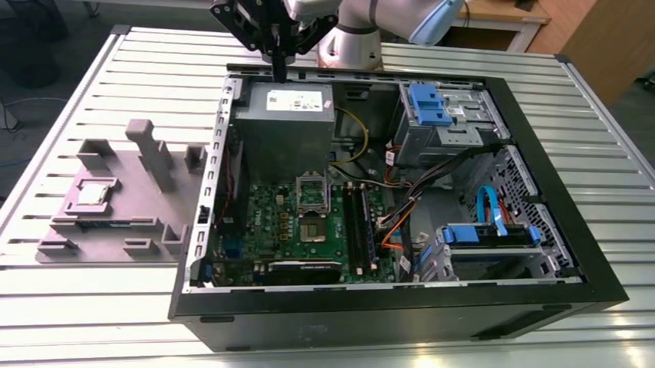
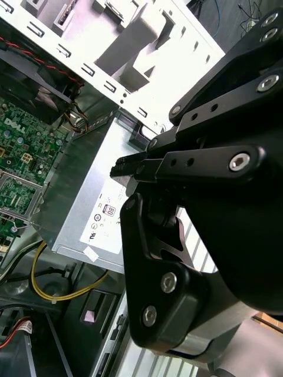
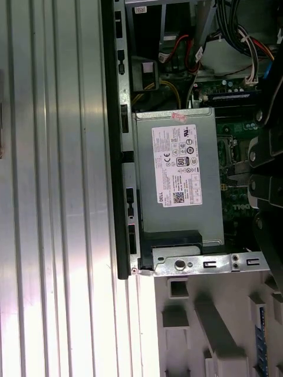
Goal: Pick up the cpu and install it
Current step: 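Reach for the cpu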
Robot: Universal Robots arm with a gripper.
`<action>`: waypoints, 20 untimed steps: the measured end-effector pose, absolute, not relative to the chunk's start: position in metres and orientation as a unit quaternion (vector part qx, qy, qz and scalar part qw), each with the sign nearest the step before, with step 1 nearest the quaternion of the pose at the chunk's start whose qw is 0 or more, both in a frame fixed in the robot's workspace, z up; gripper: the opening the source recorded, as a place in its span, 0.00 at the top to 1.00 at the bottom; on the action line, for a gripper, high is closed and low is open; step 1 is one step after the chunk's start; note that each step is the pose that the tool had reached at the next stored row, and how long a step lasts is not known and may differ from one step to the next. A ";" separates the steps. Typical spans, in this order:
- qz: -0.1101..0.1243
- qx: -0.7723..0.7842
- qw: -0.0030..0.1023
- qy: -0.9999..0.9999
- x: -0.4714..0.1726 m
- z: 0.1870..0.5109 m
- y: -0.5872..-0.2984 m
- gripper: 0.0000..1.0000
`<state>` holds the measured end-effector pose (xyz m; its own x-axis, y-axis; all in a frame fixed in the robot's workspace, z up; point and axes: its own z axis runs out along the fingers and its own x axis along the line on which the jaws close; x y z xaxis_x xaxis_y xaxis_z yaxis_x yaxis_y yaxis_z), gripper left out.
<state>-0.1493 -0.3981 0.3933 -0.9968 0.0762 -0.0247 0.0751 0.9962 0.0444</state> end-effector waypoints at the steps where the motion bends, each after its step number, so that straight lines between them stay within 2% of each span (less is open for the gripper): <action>1: 0.022 0.038 0.013 0.999 -0.149 0.393 -0.398 0.89; 20: 0.022 0.038 0.016 0.999 -0.162 0.393 -0.398 0.89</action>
